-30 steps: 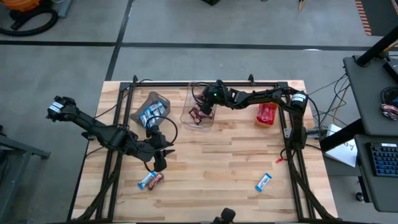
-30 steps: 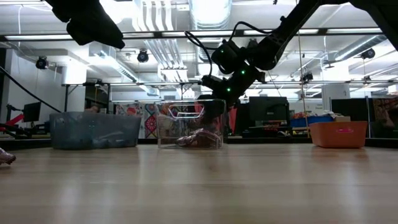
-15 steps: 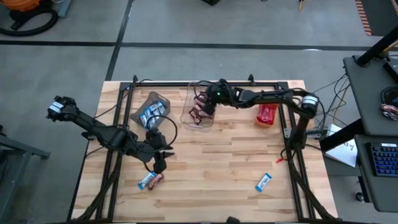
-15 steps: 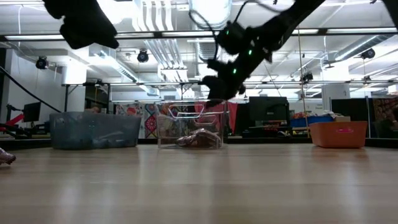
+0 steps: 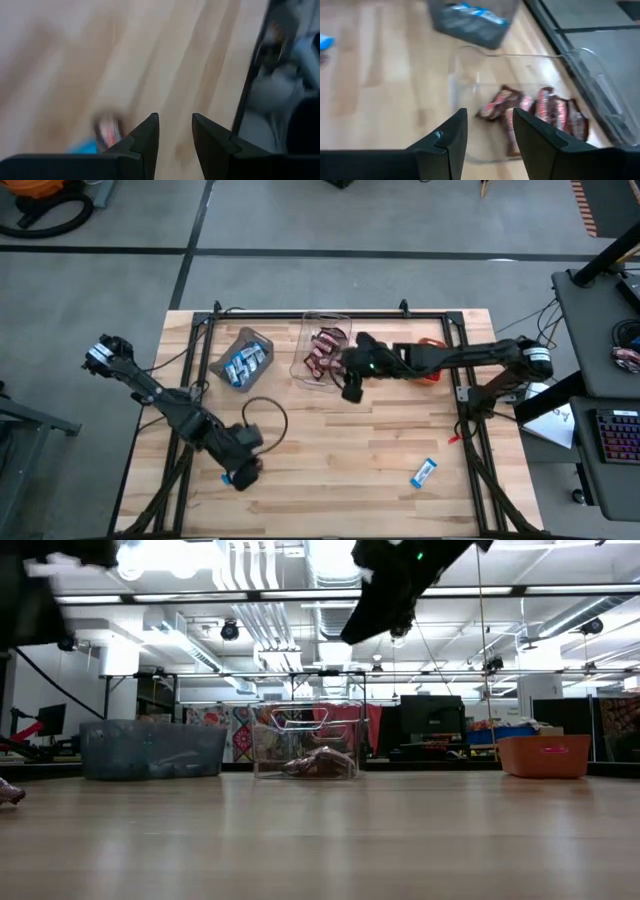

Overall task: Sort candy
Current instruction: Put the blue chocolate into the black bin

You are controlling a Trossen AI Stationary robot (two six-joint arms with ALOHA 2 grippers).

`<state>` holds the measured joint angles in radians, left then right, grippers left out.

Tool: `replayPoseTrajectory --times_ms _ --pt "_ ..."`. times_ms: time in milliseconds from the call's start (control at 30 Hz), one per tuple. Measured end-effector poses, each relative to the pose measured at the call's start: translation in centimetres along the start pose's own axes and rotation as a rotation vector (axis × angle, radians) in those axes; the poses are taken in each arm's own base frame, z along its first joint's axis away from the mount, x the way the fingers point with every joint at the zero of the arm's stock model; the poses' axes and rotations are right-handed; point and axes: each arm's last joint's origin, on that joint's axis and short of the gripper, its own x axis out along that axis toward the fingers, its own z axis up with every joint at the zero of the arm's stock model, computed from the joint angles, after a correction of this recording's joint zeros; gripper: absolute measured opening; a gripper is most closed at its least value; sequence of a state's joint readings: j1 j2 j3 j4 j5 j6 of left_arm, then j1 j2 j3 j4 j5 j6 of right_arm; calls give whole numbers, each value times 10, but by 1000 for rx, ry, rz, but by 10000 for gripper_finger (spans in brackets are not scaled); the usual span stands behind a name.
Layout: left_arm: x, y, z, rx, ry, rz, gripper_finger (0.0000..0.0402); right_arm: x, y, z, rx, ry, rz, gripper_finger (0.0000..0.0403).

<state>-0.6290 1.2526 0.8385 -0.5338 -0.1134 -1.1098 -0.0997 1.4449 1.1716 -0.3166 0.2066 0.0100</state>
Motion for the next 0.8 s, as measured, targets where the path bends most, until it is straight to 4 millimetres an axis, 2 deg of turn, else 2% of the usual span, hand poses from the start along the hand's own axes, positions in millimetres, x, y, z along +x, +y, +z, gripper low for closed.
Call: replayPoseTrajectory --times_ms 167,400,600,800 --pt "7 -6 -25 -110 275 85 96 -20 28 -3 -7 19 71 153" --pt "28 -6 -50 -216 451 258 92 -29 59 -9 -20 45 145 146" --pt "46 2 -54 -200 435 386 104 -32 74 -12 -25 52 179 145" --pt "54 9 -55 -159 376 486 153 -34 79 -13 -27 52 193 144"
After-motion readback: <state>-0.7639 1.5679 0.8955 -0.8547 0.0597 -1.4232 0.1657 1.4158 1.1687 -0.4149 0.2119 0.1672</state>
